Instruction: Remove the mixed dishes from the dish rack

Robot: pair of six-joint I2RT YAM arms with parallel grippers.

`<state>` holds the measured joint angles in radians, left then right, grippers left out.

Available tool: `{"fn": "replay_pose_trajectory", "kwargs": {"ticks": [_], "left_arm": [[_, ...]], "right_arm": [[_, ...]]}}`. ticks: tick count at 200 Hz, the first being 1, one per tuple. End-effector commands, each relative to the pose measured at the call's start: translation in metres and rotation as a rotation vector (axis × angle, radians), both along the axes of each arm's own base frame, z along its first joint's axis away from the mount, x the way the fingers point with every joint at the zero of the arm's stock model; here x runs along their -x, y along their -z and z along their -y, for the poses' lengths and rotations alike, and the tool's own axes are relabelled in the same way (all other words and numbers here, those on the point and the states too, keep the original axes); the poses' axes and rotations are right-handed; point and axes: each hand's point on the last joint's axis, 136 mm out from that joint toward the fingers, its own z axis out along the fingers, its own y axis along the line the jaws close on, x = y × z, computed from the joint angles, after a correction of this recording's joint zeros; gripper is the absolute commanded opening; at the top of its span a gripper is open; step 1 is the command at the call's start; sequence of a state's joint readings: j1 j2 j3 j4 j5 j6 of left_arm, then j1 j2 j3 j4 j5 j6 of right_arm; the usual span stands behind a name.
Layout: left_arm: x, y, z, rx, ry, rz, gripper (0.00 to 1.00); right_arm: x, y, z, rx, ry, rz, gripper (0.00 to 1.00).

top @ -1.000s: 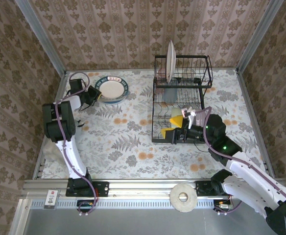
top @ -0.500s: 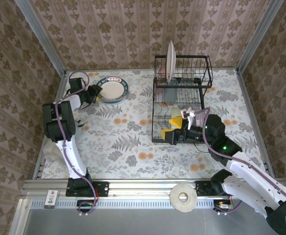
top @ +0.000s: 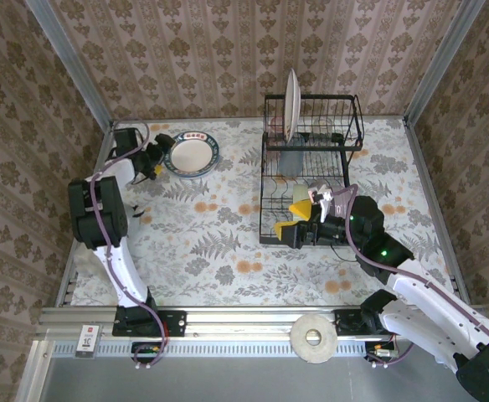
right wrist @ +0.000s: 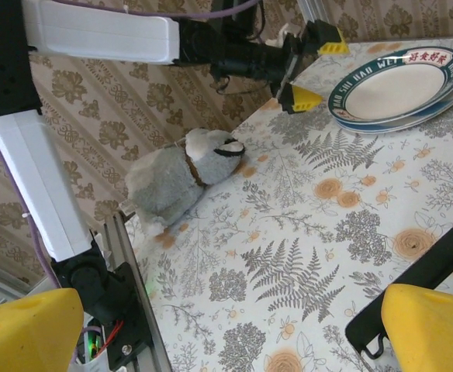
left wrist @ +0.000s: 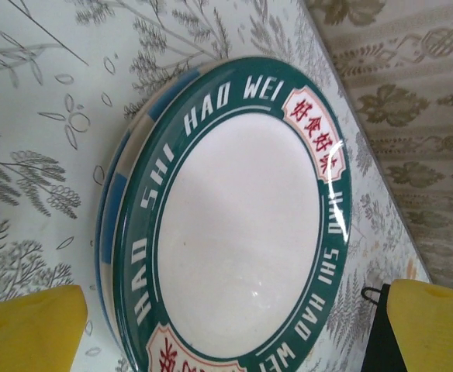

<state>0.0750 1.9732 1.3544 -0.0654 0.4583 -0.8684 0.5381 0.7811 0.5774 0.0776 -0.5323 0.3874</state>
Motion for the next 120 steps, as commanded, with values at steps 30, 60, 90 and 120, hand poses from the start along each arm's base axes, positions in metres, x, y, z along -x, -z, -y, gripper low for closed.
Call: {"fn": "replay_pose_trajectory", "kwargs": {"ticks": [30,60,90,120], "left_arm": [[0.035,-0.072,-0.035,-0.137,-0.158,0.022,1.00],[0.072,-0.130,-0.029,-0.161,-0.163,0.130,1.00],[0.118,-0.185,-0.009,-0.181,-0.083,0.288,1.00],[0.169,-0.214,0.019,-0.240,0.097,0.454,1.00]], "right_arm": [[-0.001,-0.018,0.000,0.004,0.011,0.058,1.00],[-0.003,-0.015,0.002,0.019,0.027,0.060,1.00],[-0.007,-0.012,0.004,0.039,0.049,0.062,1.00],[-0.007,-0.017,0.010,0.049,0.079,0.086,1.00]]}}
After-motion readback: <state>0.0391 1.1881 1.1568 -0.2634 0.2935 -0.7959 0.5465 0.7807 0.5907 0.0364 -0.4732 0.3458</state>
